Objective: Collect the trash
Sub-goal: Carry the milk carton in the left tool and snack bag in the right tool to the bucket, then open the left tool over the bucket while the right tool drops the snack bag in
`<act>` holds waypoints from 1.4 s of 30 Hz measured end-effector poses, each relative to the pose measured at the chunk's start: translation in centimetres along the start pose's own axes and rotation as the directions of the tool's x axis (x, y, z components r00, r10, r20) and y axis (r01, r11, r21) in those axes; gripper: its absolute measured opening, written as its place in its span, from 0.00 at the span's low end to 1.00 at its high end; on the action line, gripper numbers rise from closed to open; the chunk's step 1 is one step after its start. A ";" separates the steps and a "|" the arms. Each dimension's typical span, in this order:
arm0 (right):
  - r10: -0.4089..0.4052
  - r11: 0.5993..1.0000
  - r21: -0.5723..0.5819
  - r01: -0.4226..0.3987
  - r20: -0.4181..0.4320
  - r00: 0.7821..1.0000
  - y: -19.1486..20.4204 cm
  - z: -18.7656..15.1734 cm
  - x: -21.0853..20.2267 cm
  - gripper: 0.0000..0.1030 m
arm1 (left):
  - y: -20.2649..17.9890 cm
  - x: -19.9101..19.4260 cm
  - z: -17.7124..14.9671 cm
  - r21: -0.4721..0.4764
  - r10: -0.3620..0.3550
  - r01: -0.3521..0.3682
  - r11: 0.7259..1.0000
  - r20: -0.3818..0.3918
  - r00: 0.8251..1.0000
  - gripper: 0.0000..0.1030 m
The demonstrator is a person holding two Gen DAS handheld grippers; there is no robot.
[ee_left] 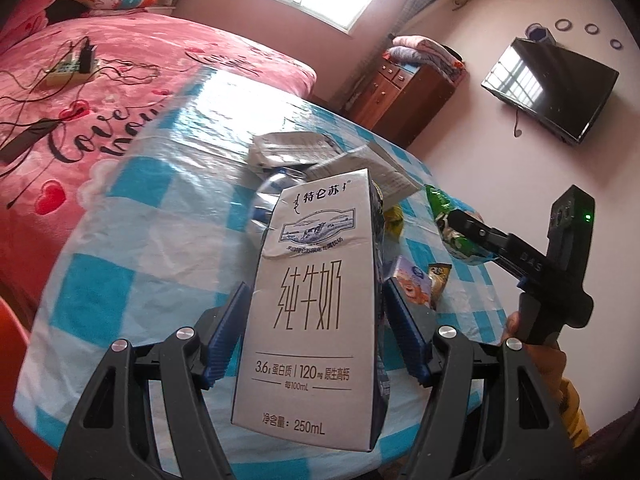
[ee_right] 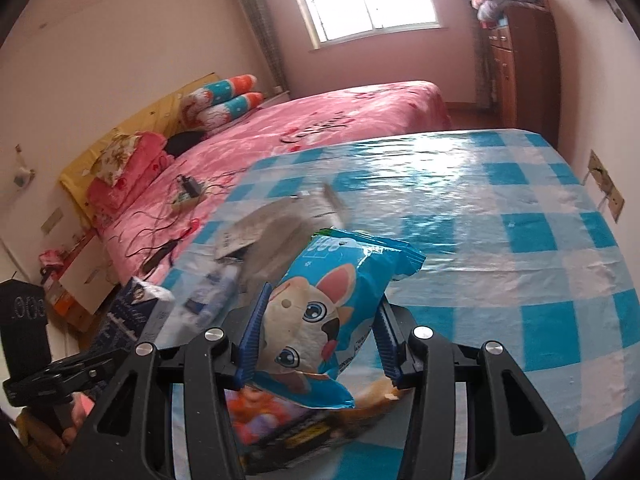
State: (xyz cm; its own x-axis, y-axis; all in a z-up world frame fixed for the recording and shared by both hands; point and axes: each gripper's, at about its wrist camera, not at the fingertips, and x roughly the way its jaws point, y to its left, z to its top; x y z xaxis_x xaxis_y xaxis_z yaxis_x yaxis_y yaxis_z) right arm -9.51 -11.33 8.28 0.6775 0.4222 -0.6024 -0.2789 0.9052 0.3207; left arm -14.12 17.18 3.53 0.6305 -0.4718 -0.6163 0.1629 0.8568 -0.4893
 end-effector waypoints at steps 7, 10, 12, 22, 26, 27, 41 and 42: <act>0.102 0.992 -0.067 -0.104 -0.033 0.994 5.0 -0.1 0.7 0.48 | 2.8 -2.0 -0.4 -0.047 0.031 -0.030 0.998 0.027 0.999 0.67; 0.146 0.983 -0.106 -0.152 -0.056 0.988 7.6 -0.5 1.2 0.48 | 4.2 -2.9 -0.6 -0.068 0.051 -0.048 0.997 0.036 0.998 0.67; 0.178 0.973 -0.132 -0.187 -0.075 0.981 9.4 -0.7 1.6 0.48 | 5.1 -3.6 -0.8 -0.083 0.067 -0.063 0.995 0.042 0.997 0.67; 0.316 0.894 -0.272 -0.355 -0.179 0.932 18.8 -2.6 3.3 0.48 | 10.8 -7.8 -2.7 -0.194 0.181 -0.165 0.967 0.067 0.981 0.67; 0.365 0.849 -0.312 -0.427 -0.239 0.900 22.7 -3.9 4.5 0.48 | 13.9 -9.8 -4.0 -0.259 0.251 -0.225 0.939 0.069 0.966 0.67; 0.373 0.838 -0.321 -0.441 -0.253 0.893 23.6 -4.2 4.8 0.48 | 14.5 -10.2 -4.3 -0.273 0.265 -0.237 0.932 0.069 0.962 0.67; 0.416 0.660 -0.443 -0.607 -0.457 0.786 35.2 -10.7 8.7 0.51 | 23.3 -15.2 -9.2 -0.460 0.467 -0.398 0.793 0.040 0.883 0.67; 0.407 0.650 -0.452 -0.610 -0.471 0.783 35.7 -11.2 9.2 0.54 | 23.9 -15.4 -9.6 -0.472 0.499 -0.429 0.770 0.027 0.866 0.67</act>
State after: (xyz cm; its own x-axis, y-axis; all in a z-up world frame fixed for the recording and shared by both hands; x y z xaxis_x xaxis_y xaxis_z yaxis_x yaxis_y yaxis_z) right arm -20.90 25.35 5.99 0.0960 0.7221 -0.6851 -0.9028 0.3531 0.2456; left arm -27.23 42.91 -4.54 0.6479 0.0250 -0.7614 -0.5034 0.7642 -0.4032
